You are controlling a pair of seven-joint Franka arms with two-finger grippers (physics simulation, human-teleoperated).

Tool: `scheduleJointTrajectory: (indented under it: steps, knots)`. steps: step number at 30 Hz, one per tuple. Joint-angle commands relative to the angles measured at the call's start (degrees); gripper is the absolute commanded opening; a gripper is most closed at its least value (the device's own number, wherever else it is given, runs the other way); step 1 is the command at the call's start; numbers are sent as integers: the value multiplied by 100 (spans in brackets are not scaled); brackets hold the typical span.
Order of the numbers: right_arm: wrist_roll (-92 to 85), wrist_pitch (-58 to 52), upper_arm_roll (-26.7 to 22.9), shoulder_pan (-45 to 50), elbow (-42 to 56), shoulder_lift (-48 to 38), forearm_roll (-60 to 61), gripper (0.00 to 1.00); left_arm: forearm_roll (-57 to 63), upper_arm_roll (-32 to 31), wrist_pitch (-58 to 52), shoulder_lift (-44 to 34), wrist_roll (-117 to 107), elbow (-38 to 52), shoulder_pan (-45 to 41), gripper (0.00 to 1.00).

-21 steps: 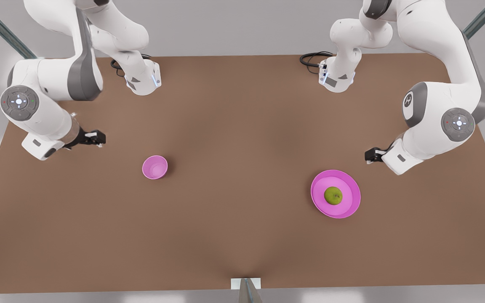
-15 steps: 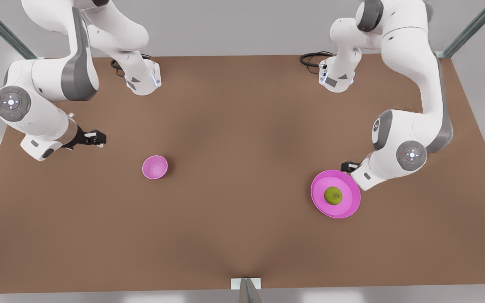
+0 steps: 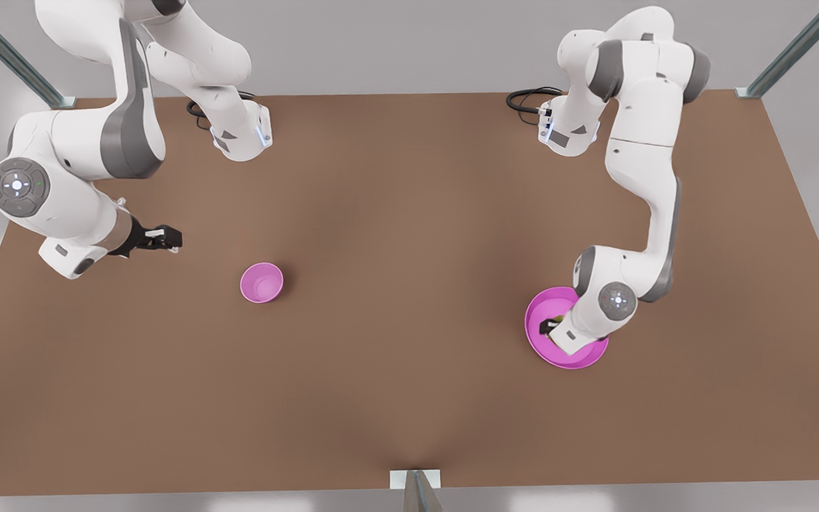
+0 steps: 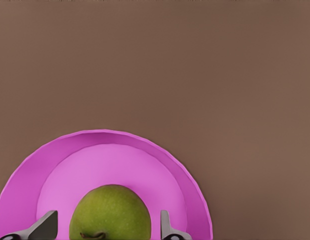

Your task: Use the left arm to pick up the apple from the plate, transfer it to the gripper of the right arm, and then use the right arm to place it into the bowl

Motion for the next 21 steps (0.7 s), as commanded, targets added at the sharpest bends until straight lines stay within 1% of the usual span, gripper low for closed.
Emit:
scheduleJointTrajectory:
  steps: [1,7,14,21]
  knots:
    - [-19,-27,2,-15,4,2,-6,100,15,7,631,64,-247,-5,0,100]
    - [-19,-35,-7,-23,4,28,-24,100,6,7,587,125,-255,-76,44,100]
    - [-19,-35,-7,-32,4,72,-24,100,6,7,587,134,-255,-366,44,100]
    - [-19,-35,-16,-32,12,81,-33,100,-3,7,596,205,-264,-366,35,100]
